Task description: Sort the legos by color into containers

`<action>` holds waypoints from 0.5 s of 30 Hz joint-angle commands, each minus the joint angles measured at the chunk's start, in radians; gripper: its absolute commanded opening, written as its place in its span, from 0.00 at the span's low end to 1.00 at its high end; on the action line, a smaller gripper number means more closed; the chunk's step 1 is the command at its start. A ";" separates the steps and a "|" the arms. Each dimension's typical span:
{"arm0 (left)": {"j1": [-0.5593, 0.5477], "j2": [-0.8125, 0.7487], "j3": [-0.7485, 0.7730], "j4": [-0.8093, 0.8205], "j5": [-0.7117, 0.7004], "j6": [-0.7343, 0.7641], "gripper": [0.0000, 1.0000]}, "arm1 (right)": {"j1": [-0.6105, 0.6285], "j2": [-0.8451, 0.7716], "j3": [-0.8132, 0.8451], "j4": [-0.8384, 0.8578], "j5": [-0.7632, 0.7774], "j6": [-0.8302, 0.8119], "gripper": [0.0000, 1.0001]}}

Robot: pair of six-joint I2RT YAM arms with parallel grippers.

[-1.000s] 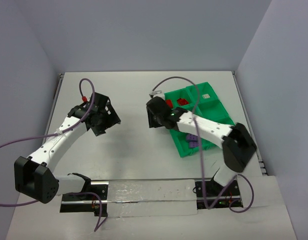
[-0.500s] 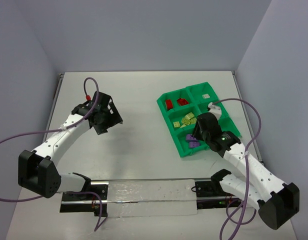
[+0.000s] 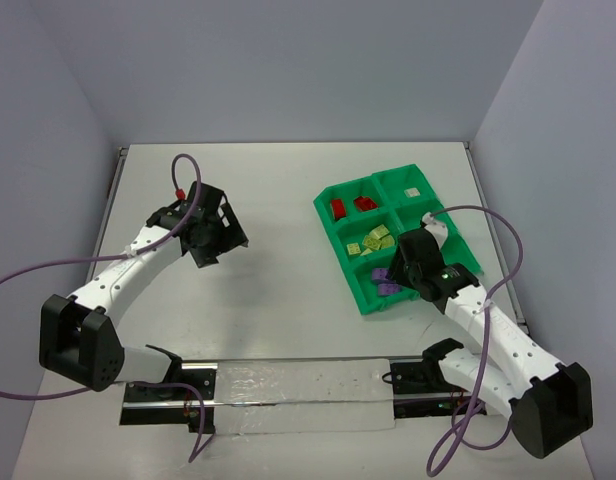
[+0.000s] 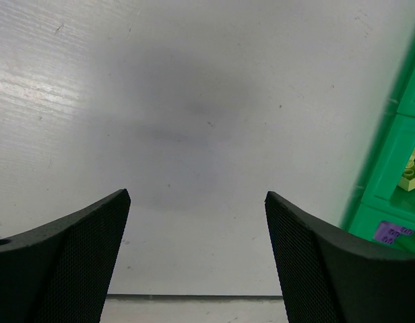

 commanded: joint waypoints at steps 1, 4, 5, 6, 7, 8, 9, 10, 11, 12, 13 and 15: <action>0.003 0.004 0.024 0.035 -0.008 0.008 0.88 | -0.010 -0.011 0.005 0.036 0.005 0.007 0.72; 0.003 0.006 0.030 0.030 -0.010 0.010 0.88 | -0.010 -0.018 0.040 0.012 0.004 -0.012 0.84; 0.003 0.007 0.032 0.030 -0.014 0.010 0.88 | -0.010 -0.018 0.071 0.002 0.006 -0.027 0.86; 0.003 0.005 0.037 0.025 -0.020 0.008 0.88 | -0.010 -0.014 0.100 -0.007 0.009 -0.044 0.88; 0.003 0.001 0.044 0.021 -0.025 0.007 0.88 | -0.010 -0.009 0.122 -0.016 0.009 -0.066 0.91; 0.003 -0.005 0.055 0.021 -0.035 0.007 0.88 | -0.010 -0.005 0.163 -0.020 0.005 -0.088 0.93; 0.003 -0.010 0.066 0.019 -0.043 0.011 0.88 | -0.010 -0.002 0.198 -0.027 0.005 -0.106 0.97; 0.003 -0.014 0.076 0.016 -0.050 0.015 0.88 | -0.010 0.001 0.224 -0.036 0.012 -0.121 0.99; 0.003 -0.017 0.088 0.013 -0.059 0.018 0.88 | -0.010 0.004 0.250 -0.043 0.023 -0.135 1.00; 0.003 -0.020 0.106 0.010 -0.070 0.021 0.88 | -0.010 0.008 0.288 -0.050 0.035 -0.141 1.00; 0.003 -0.025 0.128 0.006 -0.087 0.027 0.88 | -0.010 0.014 0.335 -0.059 0.052 -0.148 1.00; 0.003 -0.040 0.156 0.004 -0.118 0.041 0.88 | -0.010 0.030 0.402 -0.078 0.076 -0.165 1.00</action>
